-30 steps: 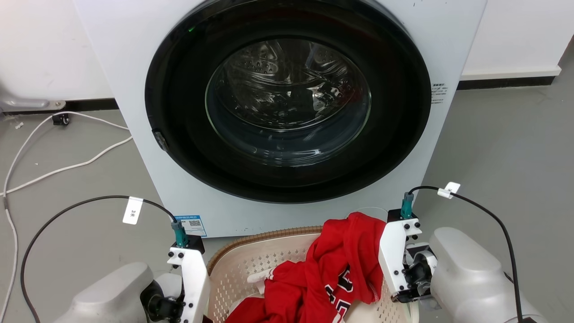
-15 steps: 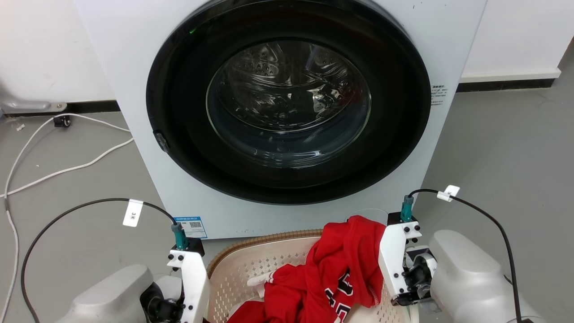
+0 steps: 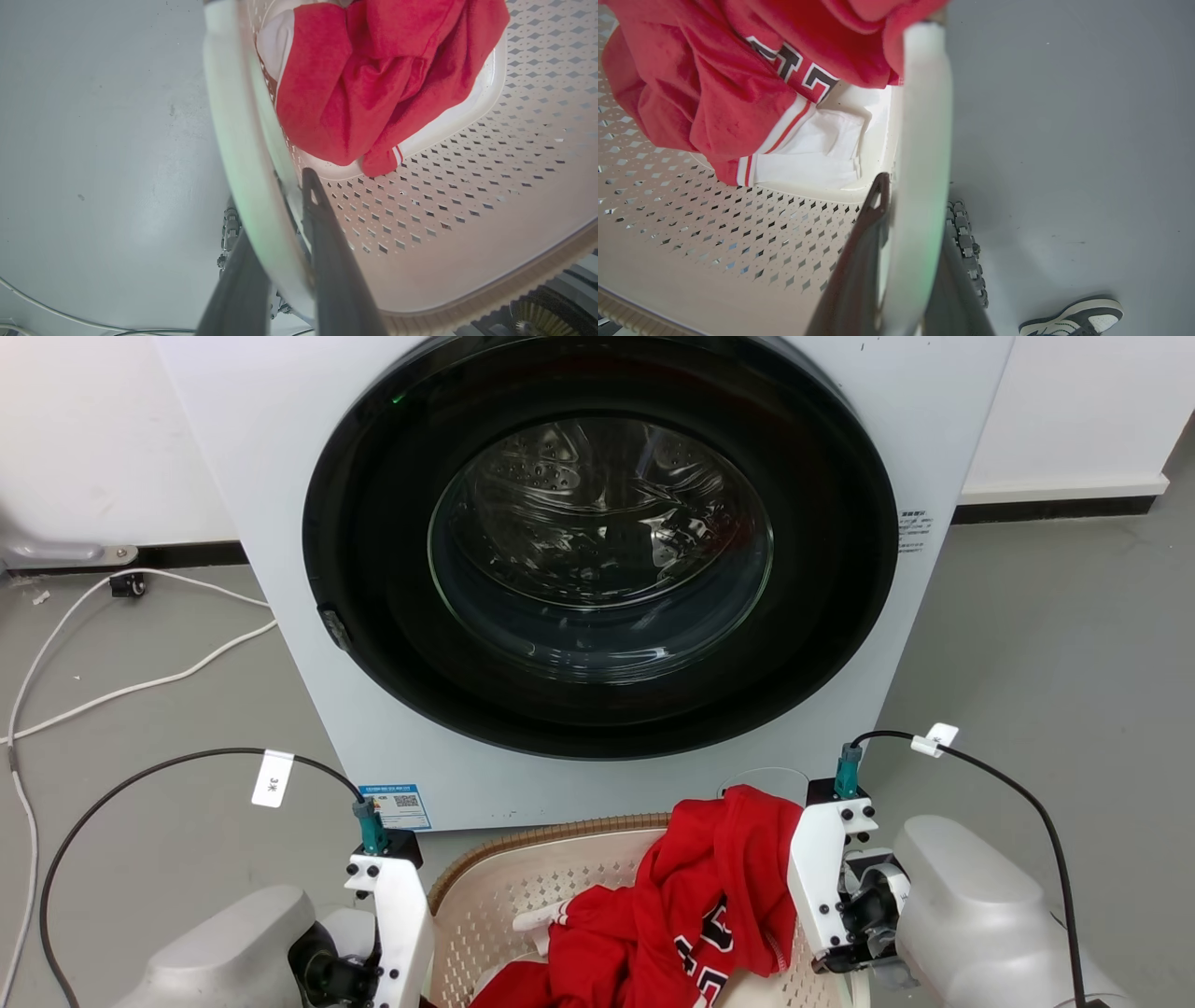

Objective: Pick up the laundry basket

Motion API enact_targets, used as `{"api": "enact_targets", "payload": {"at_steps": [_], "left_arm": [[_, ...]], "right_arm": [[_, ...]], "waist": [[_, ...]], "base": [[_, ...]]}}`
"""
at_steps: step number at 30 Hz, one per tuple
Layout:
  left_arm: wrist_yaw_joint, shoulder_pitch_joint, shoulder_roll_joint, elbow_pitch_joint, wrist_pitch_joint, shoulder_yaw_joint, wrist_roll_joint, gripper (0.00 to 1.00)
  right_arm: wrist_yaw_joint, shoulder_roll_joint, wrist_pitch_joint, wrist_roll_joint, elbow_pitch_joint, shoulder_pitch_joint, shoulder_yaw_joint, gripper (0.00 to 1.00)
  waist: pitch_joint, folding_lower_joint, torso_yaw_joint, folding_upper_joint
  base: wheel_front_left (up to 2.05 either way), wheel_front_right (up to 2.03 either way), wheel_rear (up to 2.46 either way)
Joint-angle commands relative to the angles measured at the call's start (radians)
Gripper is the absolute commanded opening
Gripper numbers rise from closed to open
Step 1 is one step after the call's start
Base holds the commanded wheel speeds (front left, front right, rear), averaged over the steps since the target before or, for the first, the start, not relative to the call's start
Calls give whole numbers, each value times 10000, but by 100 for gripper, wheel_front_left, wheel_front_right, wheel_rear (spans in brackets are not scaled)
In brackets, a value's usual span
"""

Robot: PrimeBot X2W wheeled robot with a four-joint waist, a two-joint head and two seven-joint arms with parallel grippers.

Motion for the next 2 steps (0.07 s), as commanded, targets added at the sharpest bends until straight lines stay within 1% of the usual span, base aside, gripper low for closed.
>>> {"api": "enact_targets", "payload": {"at_steps": [1, 2], "left_arm": [[-42, -76, 144, 47, 96, -54, 43, 0], [-42, -71, 142, 55, 90, -54, 23, 0]], "right_arm": [[1, -205, -76, 27, -4, -104, 43, 0], [1, -203, -63, 16, 10, -121, 66, 0]], "waist": [[0, 0, -3, 0], [-1, 0, -6, 0]], "base": [[0, 0, 0], [0, 0, 0]]}}
